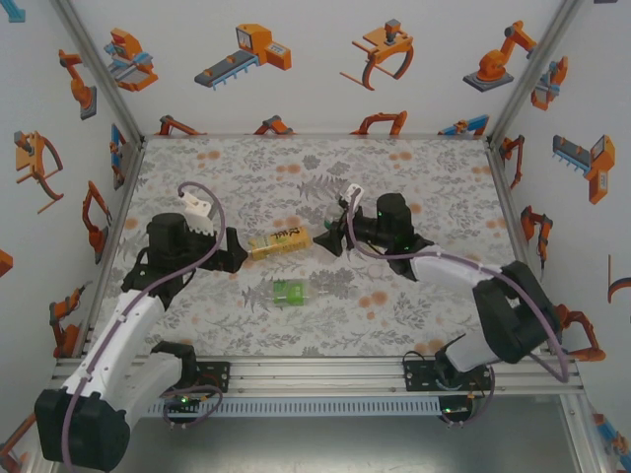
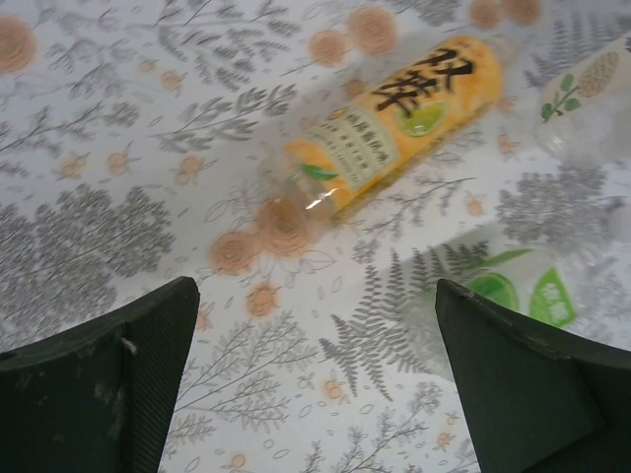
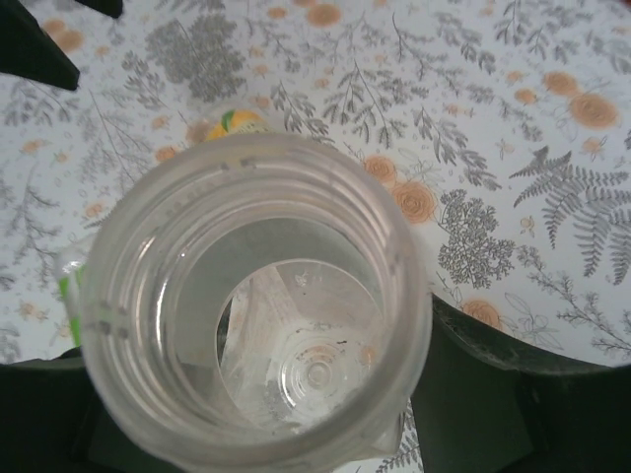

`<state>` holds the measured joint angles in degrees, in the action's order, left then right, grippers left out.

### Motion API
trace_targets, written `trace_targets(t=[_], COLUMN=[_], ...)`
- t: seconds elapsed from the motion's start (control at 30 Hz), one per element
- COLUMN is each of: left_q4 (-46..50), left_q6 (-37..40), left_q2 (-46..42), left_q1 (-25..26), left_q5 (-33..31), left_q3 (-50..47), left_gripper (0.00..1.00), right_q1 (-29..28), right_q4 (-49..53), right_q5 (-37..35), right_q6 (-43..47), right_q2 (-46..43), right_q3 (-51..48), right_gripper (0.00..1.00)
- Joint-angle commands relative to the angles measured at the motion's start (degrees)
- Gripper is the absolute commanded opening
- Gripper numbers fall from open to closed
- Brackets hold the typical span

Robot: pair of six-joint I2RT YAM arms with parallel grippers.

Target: Screw on the bottle caps

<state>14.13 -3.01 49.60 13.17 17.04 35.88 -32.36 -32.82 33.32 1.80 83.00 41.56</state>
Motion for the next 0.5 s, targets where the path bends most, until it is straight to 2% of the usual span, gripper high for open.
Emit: trace_targets(t=[0.0, 0.07, 0.23, 0.37, 0.4, 0.47], left_q4=[-4.8, -7.6, -13.8, -20.7, -22.9, -25.9], left_q6=[-3.2, -5.8, -12.0, -16.2, -16.8, -16.8], left_q2=[-3.9, -5.5, -8.7, -9.8, -9.9, -10.1], left_q1=[0.5, 1.2, 5.2, 9.1, 10.6, 13.8], left_q5=[9.7, 12.6, 14.7, 18.2, 19.3, 20.7], left_q3=[1.3, 1.3, 2.2, 1.7, 1.6, 1.7], left_gripper=[0.97, 0.97, 0.97, 0.97, 0.97, 0.97], right_q1=[-0.9, -1.4, -3.9, -6.0, -6.8, -7.9], right_q4=[6.4, 10.8, 20.7, 25.1, 25.5, 25.4], right_q5=[-1.0, -1.4, -0.6, 0.3, 0.0, -0.4], right_q6=[-1.8, -2.8, -5.1, -6.0, -5.8, -7.1], right_q2=[-7.0, -10.4, -18.5, -23.4, -24.6, -26.8], right_q3=[-0.2, 0.3, 2.3, 4.2, 4.5, 4.4], right_gripper=[0.40, 0.39, 0.36, 0.33, 0.28, 0.26])
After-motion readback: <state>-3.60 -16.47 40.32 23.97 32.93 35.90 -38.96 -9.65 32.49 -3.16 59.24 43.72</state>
